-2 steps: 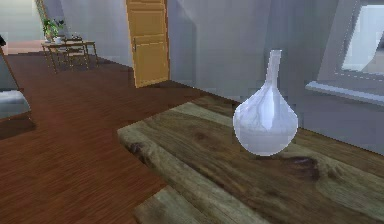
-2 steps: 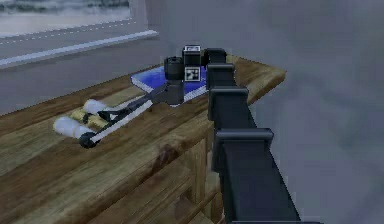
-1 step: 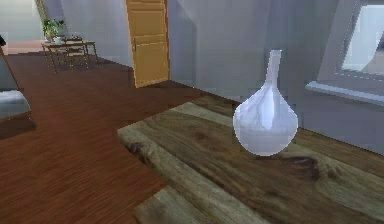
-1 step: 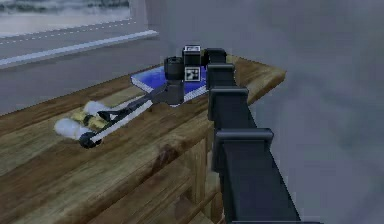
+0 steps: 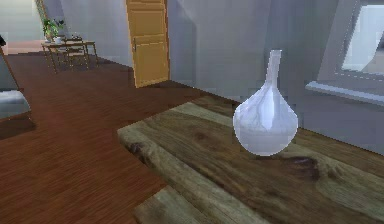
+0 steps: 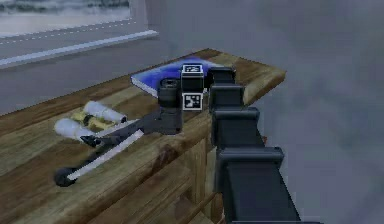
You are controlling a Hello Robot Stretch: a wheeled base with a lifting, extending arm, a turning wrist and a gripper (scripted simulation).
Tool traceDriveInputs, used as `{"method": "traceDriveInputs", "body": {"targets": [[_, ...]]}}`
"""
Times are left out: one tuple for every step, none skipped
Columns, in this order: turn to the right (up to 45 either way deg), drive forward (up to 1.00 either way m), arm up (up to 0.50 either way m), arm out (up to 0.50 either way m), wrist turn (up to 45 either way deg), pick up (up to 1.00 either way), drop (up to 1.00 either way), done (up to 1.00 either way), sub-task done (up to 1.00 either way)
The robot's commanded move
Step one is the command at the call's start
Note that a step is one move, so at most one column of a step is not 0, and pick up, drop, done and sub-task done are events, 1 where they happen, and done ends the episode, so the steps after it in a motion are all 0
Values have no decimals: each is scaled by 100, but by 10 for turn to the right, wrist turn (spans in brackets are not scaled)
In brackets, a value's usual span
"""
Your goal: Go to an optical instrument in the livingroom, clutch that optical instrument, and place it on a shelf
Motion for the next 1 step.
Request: {"method": "traceDriveInputs", "body": {"targets": [[0,0,0,0,0,0,0,100,0]]}}
